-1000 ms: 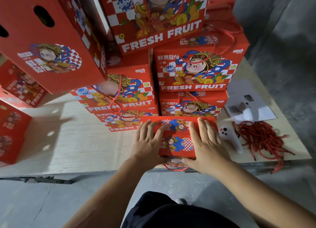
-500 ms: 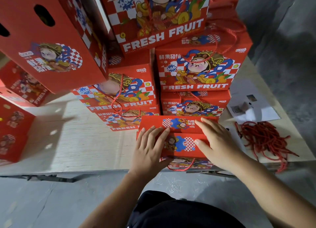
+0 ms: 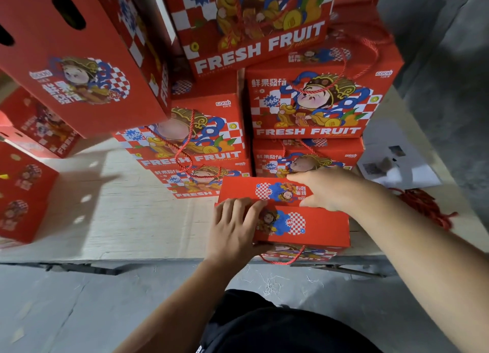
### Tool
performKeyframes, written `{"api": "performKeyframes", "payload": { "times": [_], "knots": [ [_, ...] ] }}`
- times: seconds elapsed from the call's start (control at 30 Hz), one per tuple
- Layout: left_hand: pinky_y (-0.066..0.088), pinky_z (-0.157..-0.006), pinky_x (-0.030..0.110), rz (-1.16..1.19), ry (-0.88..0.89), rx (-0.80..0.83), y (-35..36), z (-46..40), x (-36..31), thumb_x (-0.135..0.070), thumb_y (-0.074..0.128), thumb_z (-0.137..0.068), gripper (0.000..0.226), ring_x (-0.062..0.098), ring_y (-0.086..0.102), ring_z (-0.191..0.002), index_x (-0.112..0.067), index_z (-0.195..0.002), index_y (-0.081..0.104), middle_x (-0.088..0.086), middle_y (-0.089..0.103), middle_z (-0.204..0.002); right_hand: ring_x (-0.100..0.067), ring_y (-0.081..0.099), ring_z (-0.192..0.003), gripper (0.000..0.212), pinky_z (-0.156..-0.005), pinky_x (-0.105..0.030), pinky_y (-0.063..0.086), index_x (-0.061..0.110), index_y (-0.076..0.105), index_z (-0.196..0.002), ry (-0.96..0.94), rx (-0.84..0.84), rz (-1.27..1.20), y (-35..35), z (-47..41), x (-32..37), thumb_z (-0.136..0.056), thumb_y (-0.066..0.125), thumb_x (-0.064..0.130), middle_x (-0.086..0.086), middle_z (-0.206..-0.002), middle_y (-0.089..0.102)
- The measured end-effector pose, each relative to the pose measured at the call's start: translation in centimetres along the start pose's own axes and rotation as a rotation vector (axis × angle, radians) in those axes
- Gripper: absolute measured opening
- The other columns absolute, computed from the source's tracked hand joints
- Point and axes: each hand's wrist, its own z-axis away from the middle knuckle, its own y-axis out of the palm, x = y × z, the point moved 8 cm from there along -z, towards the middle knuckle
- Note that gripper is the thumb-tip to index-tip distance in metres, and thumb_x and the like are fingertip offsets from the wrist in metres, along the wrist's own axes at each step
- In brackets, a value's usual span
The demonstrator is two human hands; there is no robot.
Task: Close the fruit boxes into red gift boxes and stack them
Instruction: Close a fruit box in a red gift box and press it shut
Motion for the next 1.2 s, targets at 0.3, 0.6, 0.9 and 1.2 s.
{"api": "performKeyframes", "payload": {
  "times": [0.3, 0.6, 0.9, 1.2],
  "knots": [
    [0.026, -0.120, 0.047, 0.062, -0.017, -0.108, -0.5, 2.5, -0.7, -0.082, 0.066, -0.077, 0.094, 0.030, 0.052, -0.124, -0.025, -0.148, 0.045, 0.004, 0.052, -0.133, -0.018, 0.060, -0.088, 0.115, -0.070, -0.033, 0.050, 0.037, -0.018, -0.162, -0.080, 0.262, 0.227, 0.0, -0.6, 3.3, -0.094, 0.075, 0.031, -0.008, -0.127, 0.058],
    [0.021, -0.123, 0.046, 0.074, -0.049, -0.074, -0.3, 1.2, -0.4, -0.081, 0.067, -0.074, 0.094, 0.031, 0.050, -0.126, -0.025, -0.147, 0.047, 0.005, 0.051, -0.135, -0.036, 0.061, -0.123, 0.078, -0.089, -0.047, 0.056, 0.034, 0.009, -0.164, -0.095, -0.099, 0.337, -0.2, 0.7, 2.7, -0.104, 0.058, 0.036, -0.006, -0.149, 0.053],
    [0.026, -0.125, 0.051, 0.061, -0.087, -0.047, -0.1, 1.6, -1.1, -0.078, 0.064, -0.080, 0.097, 0.033, 0.042, -0.145, -0.022, -0.156, 0.046, 0.007, 0.050, -0.148, -0.028, 0.045, -0.147, 0.057, -0.119, -0.047, 0.039, 0.031, 0.046, -0.155, -0.006, -0.445, -0.116, 3.0, 3.0, -0.3, -0.103, 0.044, 0.055, -0.002, -0.161, 0.043],
    [0.015, -0.128, 0.054, 0.020, -0.112, 0.082, 0.4, 1.3, -1.0, -0.082, 0.053, -0.083, 0.110, 0.034, 0.014, -0.160, -0.015, -0.165, 0.023, 0.010, 0.022, -0.171, -0.026, -0.007, -0.160, 0.071, -0.129, -0.044, -0.004, 0.025, 0.003, -0.166, 0.060, -0.402, -0.090, 6.2, 3.8, 0.6, -0.106, 0.023, 0.058, -0.007, -0.172, -0.007]
  ]
}}
